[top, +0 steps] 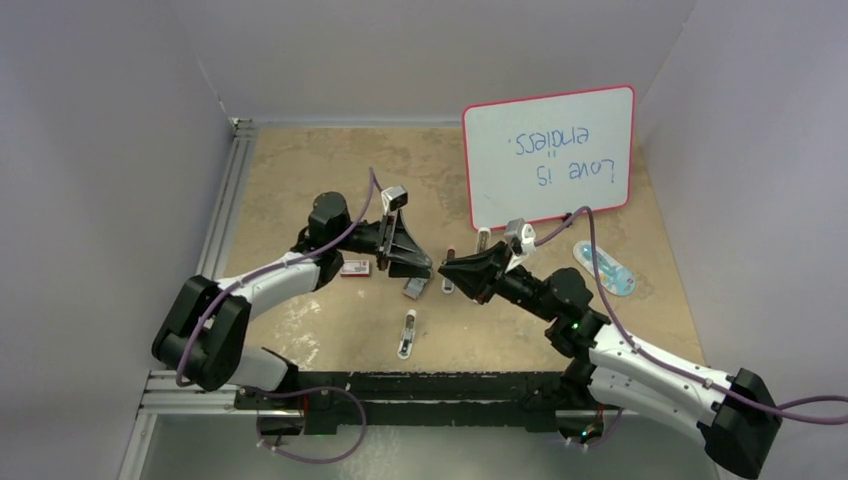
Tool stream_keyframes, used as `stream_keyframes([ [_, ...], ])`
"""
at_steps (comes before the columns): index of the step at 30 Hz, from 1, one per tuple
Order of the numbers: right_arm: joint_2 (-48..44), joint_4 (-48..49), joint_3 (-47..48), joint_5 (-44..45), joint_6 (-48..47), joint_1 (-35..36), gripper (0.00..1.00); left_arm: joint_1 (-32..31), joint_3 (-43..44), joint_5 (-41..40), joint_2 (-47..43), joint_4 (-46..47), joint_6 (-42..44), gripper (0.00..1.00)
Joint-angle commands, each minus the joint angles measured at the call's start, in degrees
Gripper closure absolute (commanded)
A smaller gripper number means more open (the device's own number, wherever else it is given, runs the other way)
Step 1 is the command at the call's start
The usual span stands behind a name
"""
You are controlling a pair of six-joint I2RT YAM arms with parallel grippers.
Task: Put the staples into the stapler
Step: Pick up the staple from the center of the board, then place the staple at the center of the board.
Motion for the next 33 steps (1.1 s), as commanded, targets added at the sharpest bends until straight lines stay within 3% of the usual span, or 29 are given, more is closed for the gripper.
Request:
stream_keyframes([
  [1, -1.66, -7.01, 1.03, 2.24, 2.85, -0.15, 0.82, 2.04, 4.16, -2.62, -5.14, -12.89, 12.77, 0.56],
  [4, -0.97, -14.63, 2.94, 4.57, 7.01, -0.14, 0.83, 3.83, 7.68, -8.62, -8.93, -31.27, 26.51, 0.54],
  [7, 1.4, -23.75, 5.66, 8.07, 11.99, -0.01, 0.87, 4.25, 13.08, -19.91, -12.07, -50.04, 40.29, 0.53],
  [12, 6.78, -40.93, 11.84, 11.67, 20.11, 0.13, 0.93, 4.26, 17.37, -39.54, -16.28, -66.0, 54.46, 0.53],
  [16, 12.52, -54.71, 17.16, 13.29, 25.25, 0.56, 0.96, 4.21, 17.48, -46.54, -18.76, -69.65, 58.54, 0.53],
  [22, 17.2, -68.02, 21.39, 16.56, 30.07, 1.37, 0.96, 4.21, 15.24, -51.38, -20.77, -70.15, 61.2, 0.53],
  [33, 25.06, -76.34, 20.68, 19.97, 34.42, 4.01, 0.92, 4.17, 12.45, -49.88, -20.19, -68.45, 61.73, 0.52],
])
